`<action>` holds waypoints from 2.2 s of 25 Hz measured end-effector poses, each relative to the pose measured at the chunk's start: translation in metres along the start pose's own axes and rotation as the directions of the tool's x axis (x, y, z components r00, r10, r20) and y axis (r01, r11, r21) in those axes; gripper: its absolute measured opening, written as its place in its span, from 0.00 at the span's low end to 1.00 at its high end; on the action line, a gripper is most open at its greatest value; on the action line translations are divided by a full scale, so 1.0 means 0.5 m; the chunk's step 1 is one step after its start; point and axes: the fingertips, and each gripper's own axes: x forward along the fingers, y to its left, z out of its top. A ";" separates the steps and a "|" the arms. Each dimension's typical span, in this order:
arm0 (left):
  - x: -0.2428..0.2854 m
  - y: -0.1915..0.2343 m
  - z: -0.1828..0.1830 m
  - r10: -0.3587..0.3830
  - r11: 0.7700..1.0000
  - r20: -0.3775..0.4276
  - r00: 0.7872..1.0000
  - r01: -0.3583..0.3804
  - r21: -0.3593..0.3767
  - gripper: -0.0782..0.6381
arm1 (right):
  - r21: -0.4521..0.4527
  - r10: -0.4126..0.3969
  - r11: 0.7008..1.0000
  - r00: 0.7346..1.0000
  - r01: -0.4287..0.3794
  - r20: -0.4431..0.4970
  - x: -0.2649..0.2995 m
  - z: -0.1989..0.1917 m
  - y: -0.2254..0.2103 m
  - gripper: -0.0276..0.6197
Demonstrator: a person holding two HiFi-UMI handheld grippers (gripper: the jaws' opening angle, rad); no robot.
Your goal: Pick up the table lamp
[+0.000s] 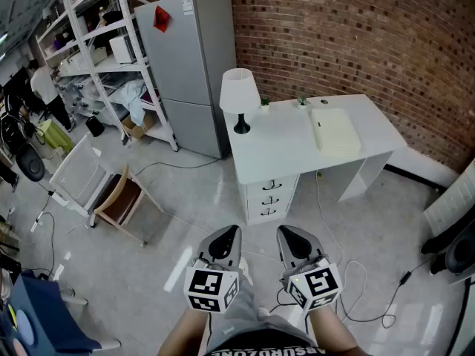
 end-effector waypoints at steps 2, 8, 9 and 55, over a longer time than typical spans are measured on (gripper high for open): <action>0.020 0.014 0.000 0.000 1.000 -0.009 1.000 0.000 0.009 0.11 | 0.014 -0.007 1.000 1.000 0.007 -0.001 0.022 -0.001 -0.014 0.03; 0.081 0.066 -0.004 0.011 1.000 -0.040 0.999 -0.011 0.003 0.11 | 0.043 -0.008 0.999 1.000 0.008 -0.014 0.088 -0.009 -0.055 0.03; 0.092 0.075 -0.005 0.013 1.000 -0.044 0.999 -0.013 0.002 0.11 | 0.049 -0.006 0.999 1.000 0.006 -0.015 0.100 -0.012 -0.061 0.03; 0.764 0.509 0.132 -0.179 0.969 -0.044 0.983 0.168 -0.183 0.43 | 0.255 0.184 0.953 0.981 -0.161 -0.066 0.825 0.029 -0.407 0.25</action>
